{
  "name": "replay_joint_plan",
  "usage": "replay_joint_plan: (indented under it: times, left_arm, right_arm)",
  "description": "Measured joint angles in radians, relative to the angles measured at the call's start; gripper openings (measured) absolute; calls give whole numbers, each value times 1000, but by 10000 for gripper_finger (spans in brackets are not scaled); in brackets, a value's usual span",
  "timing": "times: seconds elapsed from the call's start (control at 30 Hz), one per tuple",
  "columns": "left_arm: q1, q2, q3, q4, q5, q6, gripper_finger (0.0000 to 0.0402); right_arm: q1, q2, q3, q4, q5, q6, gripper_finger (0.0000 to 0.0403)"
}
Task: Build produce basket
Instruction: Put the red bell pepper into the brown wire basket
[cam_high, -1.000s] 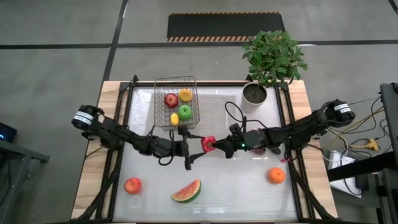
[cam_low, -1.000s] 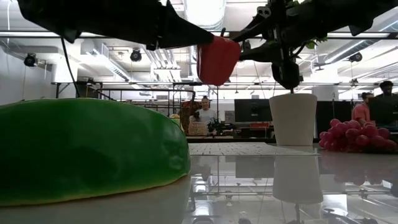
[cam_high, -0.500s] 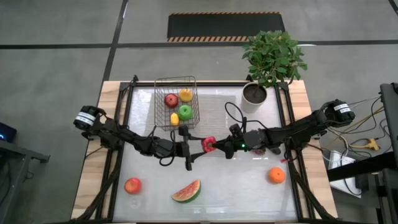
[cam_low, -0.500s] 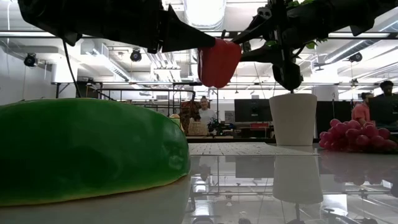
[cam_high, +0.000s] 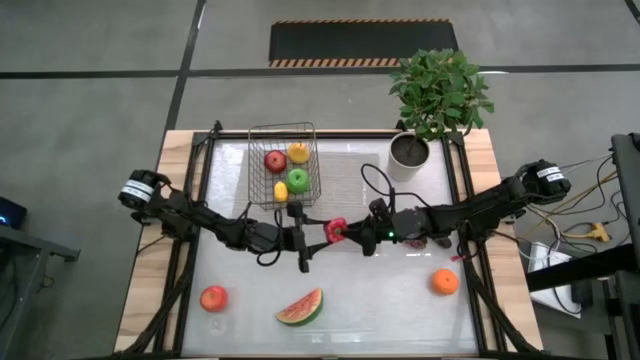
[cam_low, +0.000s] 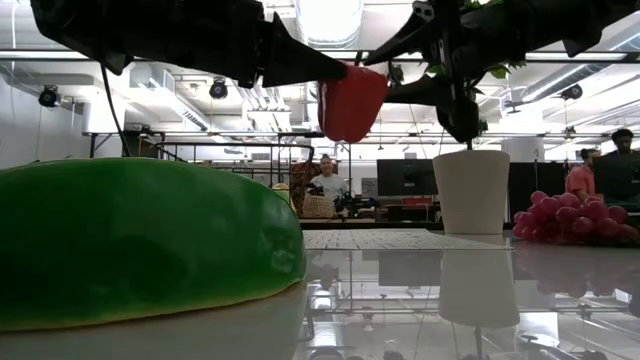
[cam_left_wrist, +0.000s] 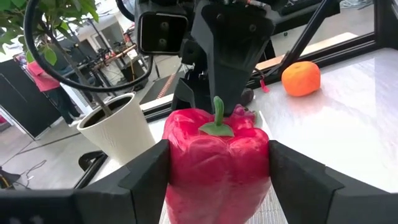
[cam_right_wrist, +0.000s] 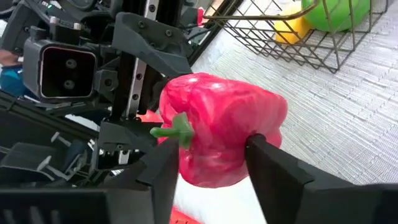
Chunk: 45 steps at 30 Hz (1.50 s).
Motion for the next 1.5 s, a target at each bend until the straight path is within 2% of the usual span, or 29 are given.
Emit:
replay_joint_plan:
  times: [0.27, 0.37, 0.57, 0.7, 0.9, 1.17, 1.33, 1.5]
  left_arm:
    - [0, -5, 0, 10, 1, -6, 228]
    - [0, -5, 0, 10, -1, -9, 228]
    - [0, -15, 0, 6, -95, -10, 228]
    - [0, -40, -8, -4, -134, -5, 228]
    - [-1, -89, -33, -16, -136, -8, 228]
    - [-14, -241, -81, -63, -138, -7, 228]
    - [30, -372, -140, -158, -248, 2, 228]
    - [147, -503, -213, -186, -402, -51, 228]
  right_arm:
    - [0, -14, 2, 4, -21, -84, 258]
    - [-2, -19, 2, 4, 6, -107, 277]
    - [-2, -49, 3, 9, 16, -159, 298]
    - [-2, -79, 3, 7, 5, -184, 301]
    - [0, -124, 3, 4, 3, -203, 301]
    - [12, -186, 2, -2, -3, -291, 285]
    - [14, -195, 2, -5, 0, -335, 274]
    - [13, -176, 2, -1, 4, -359, 266]
